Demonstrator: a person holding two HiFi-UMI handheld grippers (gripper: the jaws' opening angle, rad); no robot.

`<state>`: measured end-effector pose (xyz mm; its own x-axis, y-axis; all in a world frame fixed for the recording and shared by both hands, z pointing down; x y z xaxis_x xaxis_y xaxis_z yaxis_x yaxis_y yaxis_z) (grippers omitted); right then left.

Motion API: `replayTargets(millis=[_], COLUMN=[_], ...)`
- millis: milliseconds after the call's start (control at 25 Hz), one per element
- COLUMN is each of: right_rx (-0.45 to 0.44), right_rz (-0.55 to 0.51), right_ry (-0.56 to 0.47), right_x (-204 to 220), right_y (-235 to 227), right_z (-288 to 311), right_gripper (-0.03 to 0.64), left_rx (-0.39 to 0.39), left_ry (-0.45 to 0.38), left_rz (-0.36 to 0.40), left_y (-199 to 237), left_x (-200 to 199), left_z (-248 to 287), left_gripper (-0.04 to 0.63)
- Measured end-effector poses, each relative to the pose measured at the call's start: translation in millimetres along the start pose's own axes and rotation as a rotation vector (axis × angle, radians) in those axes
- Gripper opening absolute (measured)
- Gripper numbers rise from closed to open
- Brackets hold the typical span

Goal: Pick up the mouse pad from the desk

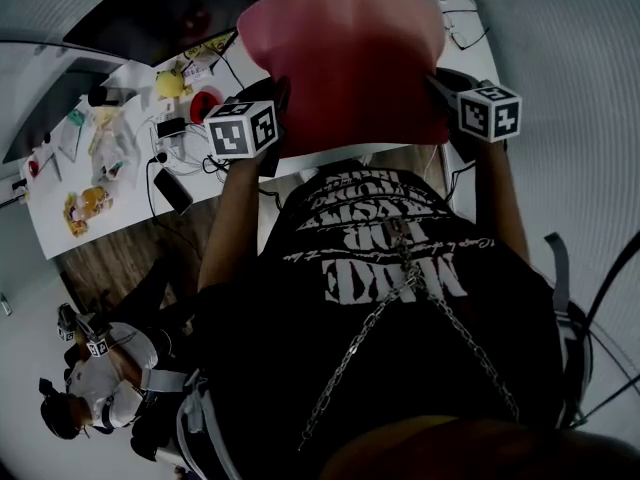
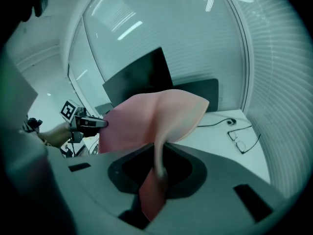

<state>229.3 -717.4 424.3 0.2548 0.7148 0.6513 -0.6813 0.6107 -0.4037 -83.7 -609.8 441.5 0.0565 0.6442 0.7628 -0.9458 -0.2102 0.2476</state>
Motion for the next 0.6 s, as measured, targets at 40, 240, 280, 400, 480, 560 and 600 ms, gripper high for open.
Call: replayTargets(millis=[40,240,280,400,480,560,600], right_rx=[0.005,0.009,0.01,0.067,0.183,0.285,0.299], right_rz=[0.009,0.059,0.064,0.033,-0.029,-0.087,-0.112], right_ry=[0.037,0.194,0.214,0.258,0.272,0.247,0.219], right_x=[9.6,54.3,60.2,67.5,67.3,64.6,60.4], right_y=[-8.8,-42.2,-47.0,-63.0,-76.1,-85.6,-87.0], right_z=[12.8,64.7,71.0,83.8,86.1,81.3,77.5], right_gripper=[0.057,0.057,0.057,0.074,0.126,0.041,0.04], left_rx=[-0.004,-0.023,-0.025,-0.045,-0.094,-0.173,-0.213], left_ry=[0.036,0.188,0.211,0.263,0.277,0.259,0.235], left_rz=[-0.006,-0.022,-0.023,-0.024,-0.011,0.012,0.022], left_y=[1.8,3.8,3.8,7.9,15.7,25.5,30.0], left_x=[11.5,60.6,67.3,80.6,86.0,86.8,83.7], left_z=[14.0,67.0,74.2,89.2,92.0,86.4,81.1], left_gripper=[0.052,0.051,0.051,0.065,0.124,0.142,0.057])
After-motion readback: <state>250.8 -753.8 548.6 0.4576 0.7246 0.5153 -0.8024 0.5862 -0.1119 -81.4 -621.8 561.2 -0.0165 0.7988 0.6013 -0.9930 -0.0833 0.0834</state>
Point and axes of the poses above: the fingertips, and each gripper's own axes: z forward along the fingers, y to its left, x out of its underside, the point moved 6 cm from there along -z, backward along the fingers, and after that the axes turned 9 degrees about z, right-handed, at the moved point
